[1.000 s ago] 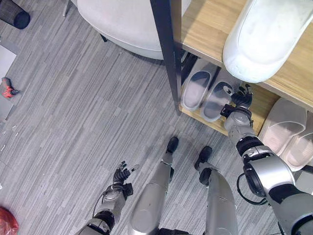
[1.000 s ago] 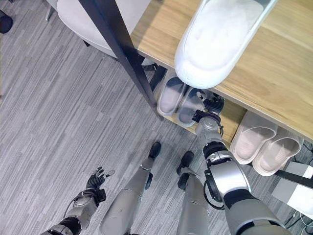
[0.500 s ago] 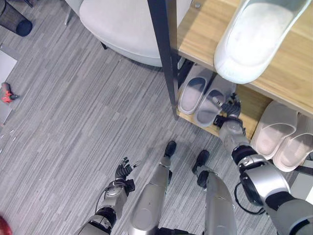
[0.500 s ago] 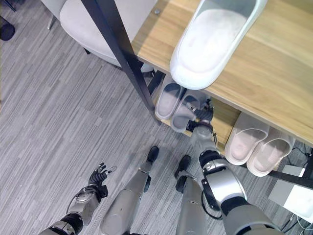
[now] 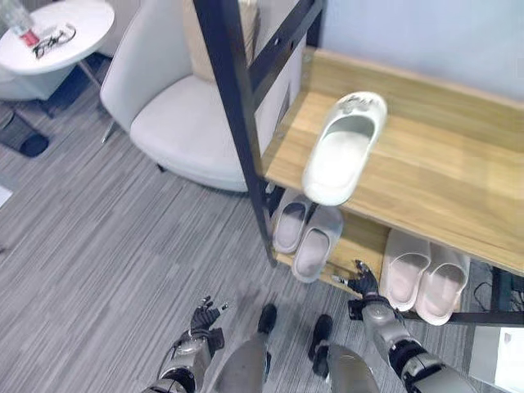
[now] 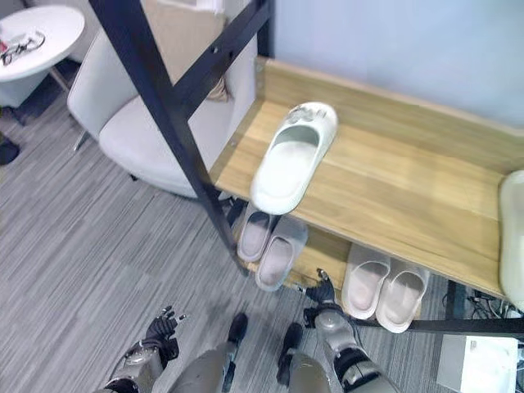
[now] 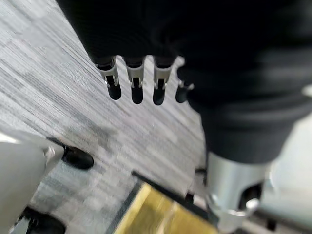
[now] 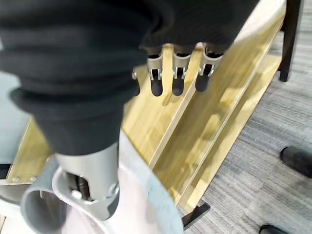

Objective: Arrange the slippers neatly on the shoe rack.

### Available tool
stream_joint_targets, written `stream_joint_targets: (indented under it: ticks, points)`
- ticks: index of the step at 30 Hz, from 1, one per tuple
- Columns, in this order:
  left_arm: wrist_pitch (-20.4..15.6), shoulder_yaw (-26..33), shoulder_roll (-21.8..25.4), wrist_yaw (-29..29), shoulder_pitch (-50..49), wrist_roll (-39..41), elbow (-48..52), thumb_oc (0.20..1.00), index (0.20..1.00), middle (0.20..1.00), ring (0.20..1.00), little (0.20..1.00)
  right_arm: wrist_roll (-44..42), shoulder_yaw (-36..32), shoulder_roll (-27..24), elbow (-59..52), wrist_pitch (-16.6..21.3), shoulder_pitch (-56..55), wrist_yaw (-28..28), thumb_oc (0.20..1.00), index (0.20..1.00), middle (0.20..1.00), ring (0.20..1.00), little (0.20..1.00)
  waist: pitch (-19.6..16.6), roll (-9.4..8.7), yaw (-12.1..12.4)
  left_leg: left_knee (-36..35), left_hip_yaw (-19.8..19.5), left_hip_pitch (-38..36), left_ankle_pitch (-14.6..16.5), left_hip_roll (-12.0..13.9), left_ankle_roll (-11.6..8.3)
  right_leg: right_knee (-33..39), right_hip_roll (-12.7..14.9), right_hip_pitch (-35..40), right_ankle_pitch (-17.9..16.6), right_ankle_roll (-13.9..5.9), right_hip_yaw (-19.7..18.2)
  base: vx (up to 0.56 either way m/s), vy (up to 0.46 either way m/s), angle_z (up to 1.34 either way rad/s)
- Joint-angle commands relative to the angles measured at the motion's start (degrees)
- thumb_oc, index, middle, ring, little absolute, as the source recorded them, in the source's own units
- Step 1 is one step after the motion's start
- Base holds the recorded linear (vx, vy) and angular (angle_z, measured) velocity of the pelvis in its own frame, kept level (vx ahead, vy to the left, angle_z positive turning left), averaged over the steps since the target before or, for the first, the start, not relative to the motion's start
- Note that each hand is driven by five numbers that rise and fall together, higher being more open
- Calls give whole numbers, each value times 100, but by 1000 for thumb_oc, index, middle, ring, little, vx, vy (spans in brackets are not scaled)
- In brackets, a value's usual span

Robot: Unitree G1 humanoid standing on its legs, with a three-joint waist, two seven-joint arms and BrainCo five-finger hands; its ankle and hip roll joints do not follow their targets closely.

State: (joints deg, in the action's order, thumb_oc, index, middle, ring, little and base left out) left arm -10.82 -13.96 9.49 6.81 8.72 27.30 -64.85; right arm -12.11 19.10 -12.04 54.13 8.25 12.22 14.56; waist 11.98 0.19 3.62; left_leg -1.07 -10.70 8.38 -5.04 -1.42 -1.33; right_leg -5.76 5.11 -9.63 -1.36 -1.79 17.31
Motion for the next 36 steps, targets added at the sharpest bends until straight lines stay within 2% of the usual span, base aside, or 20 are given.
stream_joint_targets:
  ticks: [1,4,7,9,10,11,12,13,14,15,17,19,20,23,29,36]
  points:
    - [-126,-129,112,-58,247,-467,102,1000,1000,1000,1000,1000,187,103,-80,-360,87,86,-382,1000,1000,1000,1000,1000,-33,-108,-11,-166,103,5,-32,-15,-187,658,314,527,-47,-520,-91,42,-27,-10]
    - [-169,-540,246,-254,55,-905,871,1000,1000,1000,1000,1000,536,276,-341,-524,52,-512,-841,1000,1000,1000,1000,1000,-264,-86,-132,-363,165,-215,-91,31,-227,863,242,713,-89,-536,-137,61,-44,-6]
    - [-182,-838,278,-425,15,-1043,1203,1000,1000,1000,1000,1000,896,398,-429,-302,15,-696,-937,1000,1000,1000,1000,1000,-349,-81,-175,-384,196,-305,-60,51,-229,943,222,818,-96,-549,-161,62,-43,-5]
    - [-201,-1307,384,-637,-47,-1361,1746,1000,1000,1000,1000,1000,1232,346,-530,65,-78,-980,-998,1000,1000,1000,1000,1000,-468,-60,-271,-384,259,-433,13,58,-204,1024,201,939,-98,-562,-257,72,-23,-4]
    - [-198,-1312,388,-636,-54,-1362,1753,1000,1000,1000,1000,1000,1236,343,-526,67,-76,-985,-996,1000,1000,1000,1000,1000,-467,-61,-262,-384,264,-441,17,59,-204,1025,200,945,-96,-562,-263,71,-22,-21]
    - [-197,-1631,464,-753,38,-1652,1989,1000,1000,1000,1000,1000,1421,258,-561,428,-112,-1101,-964,1000,1000,1000,1000,1000,-532,-39,-350,-388,312,-521,63,65,-193,1045,183,997,-88,-572,-329,64,-27,-21]
    - [-1108,-1857,663,-1227,596,-484,4982,1000,1000,1000,1000,1000,1410,291,-425,713,-89,-1183,-823,1000,1000,1000,1000,1000,-540,-49,-343,-393,308,-562,91,61,-198,1056,187,1040,-78,-576,-325,86,-34,-18]
    - [284,-2211,233,-1233,-48,-2760,1361,1000,1000,1000,1000,1000,1701,246,-359,1104,-163,-1218,-925,1000,1000,1000,1000,1000,-529,-31,-343,-386,350,-631,144,73,-183,1055,167,1073,-41,-581,-399,31,-20,-10]
    - [260,-2211,200,-1220,-30,-2772,1321,1000,1000,1000,1000,1000,1702,240,-372,1105,-161,-1212,-925,1000,1000,1000,1000,1000,-550,-20,-347,-391,345,-592,115,66,-178,1062,174,1037,-66,-585,-394,7,-8,-27]
    - [-75,-2399,580,-1242,-152,-2234,2798,1000,1000,1000,1000,1000,1611,-50,-543,1515,-274,-1152,-796,1000,1000,1000,1000,1000,-568,33,-408,-388,383,-596,136,74,-166,1070,170,1036,-86,-588,-427,-9,-1,-27]
    - [-98,-2779,844,-1458,-27,-2364,3476,1000,1000,1000,1000,1000,1694,-192,-609,1757,-316,-1052,-675,1000,1000,1000,1000,1000,-592,71,-450,-391,420,-622,165,82,-158,1076,165,1028,-75,-595,-461,11,1,-24]
    - [-109,-2913,1053,-1588,93,-2215,4126,1000,1000,1000,1000,1000,1698,-326,-698,1887,-355,-1033,-601,1000,1000,1000,1000,1000,-602,119,-506,-393,453,-647,189,81,-148,1076,170,1022,-82,-610,-476,15,8,-10]
    - [-100,-3007,1337,-1802,255,-1898,4963,1000,1000,1000,1000,1000,1630,-463,-778,1939,-372,-1036,-593,1000,1000,1000,1000,1000,-595,150,-530,-393,482,-675,239,92,-144,1076,164,1040,-55,-616,-512,0,0,0]
    - [6,-2983,1804,-2121,328,-1350,6112,1000,1000,1000,1000,1000,1531,-669,-852,1986,-352,-1034,-594,1000,1000,1000,1000,1000,-612,170,-538,-393,518,-656,232,88,-133,1076,166,996,-78,-625,-554,-3,4,-10]
    - [26,-3002,2105,-2324,843,-1016,7348,1000,1000,1000,1000,1000,1583,-592,-931,1779,-283,-1011,-730,1000,1000,1000,1000,1000,-636,183,-584,-393,545,-680,258,98,-159,1076,162,1022,-52,-627,-574,4,-4,-4]
    - [59,-3115,2110,-2440,1474,-531,7989,1000,1000,1000,1000,1000,1585,-419,-955,1540,-227,-974,-868,1000,1000,1000,1000,1000,-643,193,-631,-393,543,-720,275,94,-174,1076,162,1072,-36,-623,-553,0,0,0]
